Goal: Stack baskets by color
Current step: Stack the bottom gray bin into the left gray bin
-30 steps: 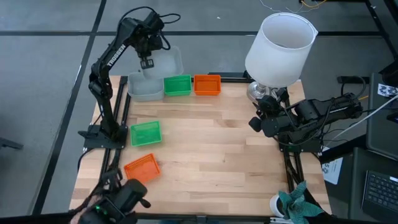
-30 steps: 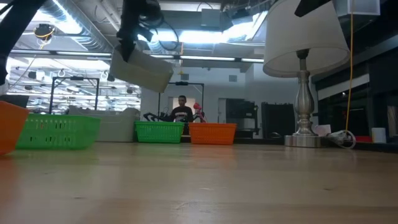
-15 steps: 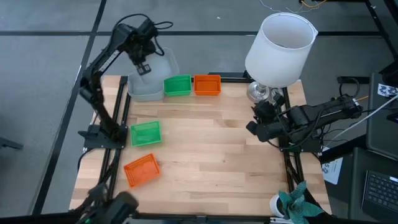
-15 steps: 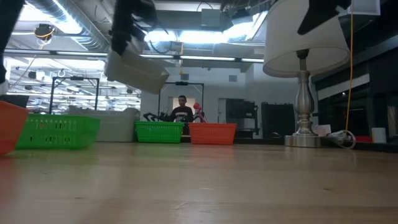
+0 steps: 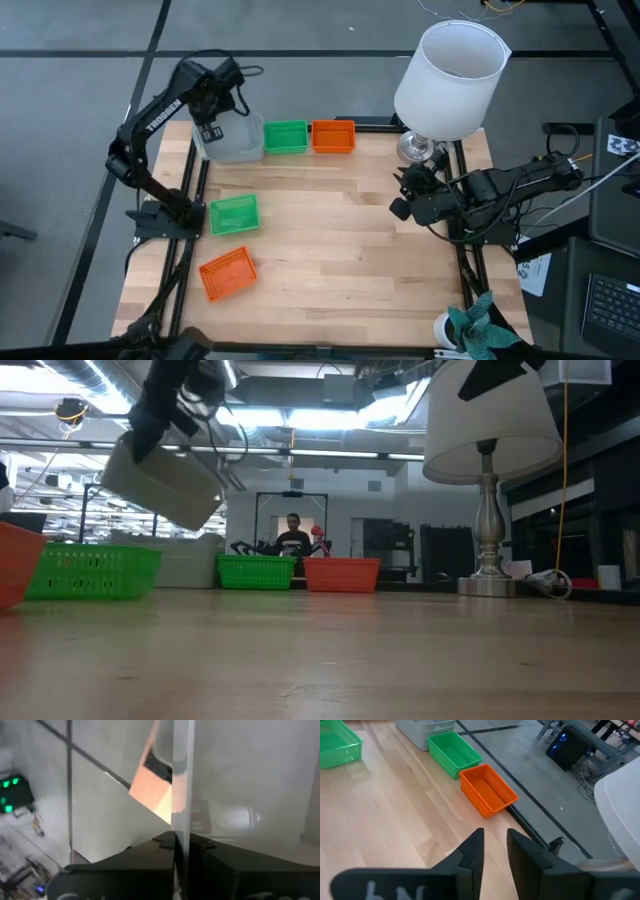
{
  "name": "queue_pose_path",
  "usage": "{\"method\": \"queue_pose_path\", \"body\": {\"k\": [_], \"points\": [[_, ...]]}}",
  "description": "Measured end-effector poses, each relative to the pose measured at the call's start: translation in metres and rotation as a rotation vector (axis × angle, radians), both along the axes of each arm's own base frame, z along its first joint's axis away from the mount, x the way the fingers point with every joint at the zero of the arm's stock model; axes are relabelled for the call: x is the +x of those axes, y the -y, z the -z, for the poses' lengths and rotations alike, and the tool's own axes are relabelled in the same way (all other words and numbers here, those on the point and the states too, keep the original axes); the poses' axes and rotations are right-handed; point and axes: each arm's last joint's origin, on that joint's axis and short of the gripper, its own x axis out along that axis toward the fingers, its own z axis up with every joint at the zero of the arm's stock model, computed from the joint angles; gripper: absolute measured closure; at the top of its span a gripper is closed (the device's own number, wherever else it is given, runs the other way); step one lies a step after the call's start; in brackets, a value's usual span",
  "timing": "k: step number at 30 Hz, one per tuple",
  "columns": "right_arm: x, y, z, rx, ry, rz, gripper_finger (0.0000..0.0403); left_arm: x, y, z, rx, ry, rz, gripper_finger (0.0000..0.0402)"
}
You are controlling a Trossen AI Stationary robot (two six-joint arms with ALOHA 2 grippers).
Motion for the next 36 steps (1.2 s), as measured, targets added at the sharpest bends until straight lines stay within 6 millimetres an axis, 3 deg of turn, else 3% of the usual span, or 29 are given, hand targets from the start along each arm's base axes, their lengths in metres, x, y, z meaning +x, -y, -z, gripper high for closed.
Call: {"method": "queue_pose_path", "body": {"k": [14, 26, 36], "points": [[0.0, 0.0, 0.0, 0.01, -0.008, -0.011, 0.0319, 0.019, -0.03, 0.027, -0.009, -0.097, 0.079, 0.0401], [-0.001, 0.0, 0.001, 0.007, -0.021, -0.011, 0.0319, 0.023, -0.043, 0.023, 0.023, -0.065, 0.218, 0.0399], [-0.001, 0.0, 0.002, 0.02, -0.03, -0.018, 0.0319, 0.019, -0.046, 0.025, 0.032, -0.047, 0.154, 0.0325]]}}
